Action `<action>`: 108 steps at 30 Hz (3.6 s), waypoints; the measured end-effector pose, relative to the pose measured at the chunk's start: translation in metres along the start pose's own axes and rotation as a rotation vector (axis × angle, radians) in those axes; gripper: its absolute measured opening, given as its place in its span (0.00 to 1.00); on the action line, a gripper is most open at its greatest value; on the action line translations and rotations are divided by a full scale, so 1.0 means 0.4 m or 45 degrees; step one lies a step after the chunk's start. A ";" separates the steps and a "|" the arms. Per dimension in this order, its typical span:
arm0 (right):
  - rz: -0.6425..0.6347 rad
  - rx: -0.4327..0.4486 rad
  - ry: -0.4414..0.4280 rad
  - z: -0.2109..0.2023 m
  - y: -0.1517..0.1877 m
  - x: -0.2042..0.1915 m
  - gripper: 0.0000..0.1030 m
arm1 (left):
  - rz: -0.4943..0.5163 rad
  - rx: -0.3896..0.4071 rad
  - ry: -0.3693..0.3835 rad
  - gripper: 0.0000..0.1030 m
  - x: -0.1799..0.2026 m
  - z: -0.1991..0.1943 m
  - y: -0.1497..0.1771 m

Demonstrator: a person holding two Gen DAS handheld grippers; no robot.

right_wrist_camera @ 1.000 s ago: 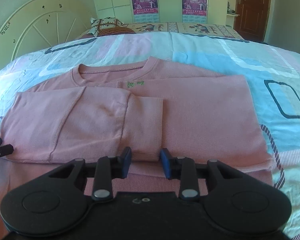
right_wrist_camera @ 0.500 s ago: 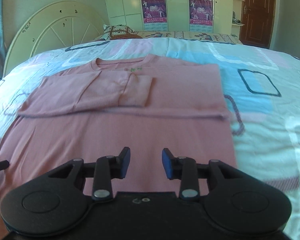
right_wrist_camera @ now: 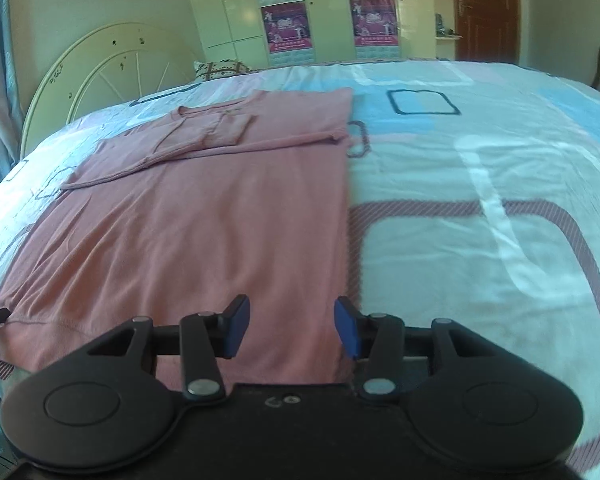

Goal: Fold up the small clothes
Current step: 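Move both grippers to the hem edge of the pink shirt, then grasp the shirt hem with both grippers and lift it, then carry the held hem over the shirt toward the collar with both grippers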

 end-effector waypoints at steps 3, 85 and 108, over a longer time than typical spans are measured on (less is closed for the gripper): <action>0.047 -0.024 -0.013 -0.017 0.030 0.033 0.44 | -0.077 -0.003 0.055 0.62 -0.012 -0.011 0.020; 0.425 0.083 -0.496 0.108 -0.415 0.048 0.07 | -0.681 0.424 0.726 0.04 -0.077 0.147 -0.510; 0.615 -0.139 -0.258 0.703 -0.687 -0.035 0.50 | -0.607 0.162 0.818 0.70 -0.122 0.736 -0.841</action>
Point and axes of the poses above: each gripper's, at about its wrist camera, not at the fingertips, and z roughly the way its jaws point, x to its right, y to its underside, the point moved 7 cm from there along z, roughly the way its jaws point, and after that the axes turned 13 degrees about y, right-handed, at the moved point
